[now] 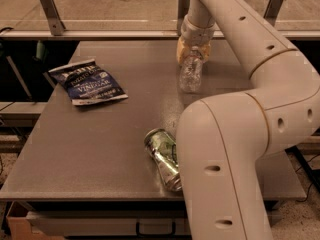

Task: Place water bottle upright

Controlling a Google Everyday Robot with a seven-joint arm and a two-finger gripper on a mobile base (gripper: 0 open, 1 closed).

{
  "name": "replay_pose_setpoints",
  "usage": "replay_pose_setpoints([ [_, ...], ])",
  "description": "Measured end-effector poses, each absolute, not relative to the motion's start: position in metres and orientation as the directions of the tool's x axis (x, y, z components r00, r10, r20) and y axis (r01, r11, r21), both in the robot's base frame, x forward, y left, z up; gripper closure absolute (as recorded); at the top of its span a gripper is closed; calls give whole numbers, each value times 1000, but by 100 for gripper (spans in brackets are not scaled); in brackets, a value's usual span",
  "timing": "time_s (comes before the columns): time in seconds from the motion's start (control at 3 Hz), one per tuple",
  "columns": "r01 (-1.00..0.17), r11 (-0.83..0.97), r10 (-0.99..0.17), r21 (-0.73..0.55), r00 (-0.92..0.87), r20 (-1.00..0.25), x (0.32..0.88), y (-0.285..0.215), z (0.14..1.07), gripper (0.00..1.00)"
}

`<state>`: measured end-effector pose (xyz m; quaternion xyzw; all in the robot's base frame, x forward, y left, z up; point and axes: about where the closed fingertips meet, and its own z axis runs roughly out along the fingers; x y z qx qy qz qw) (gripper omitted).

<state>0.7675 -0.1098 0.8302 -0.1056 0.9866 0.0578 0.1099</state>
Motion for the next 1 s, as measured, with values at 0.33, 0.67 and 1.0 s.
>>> replay_pose_setpoints([
  [0.33, -221, 971, -196, 91, -953, -229, 767, -110, 835, 89],
  [0.67, -288, 954, -246, 82, -912, -329, 773, -114, 867, 100],
  [1.0, -410, 909, -331, 72, -817, -471, 770, -118, 917, 100],
])
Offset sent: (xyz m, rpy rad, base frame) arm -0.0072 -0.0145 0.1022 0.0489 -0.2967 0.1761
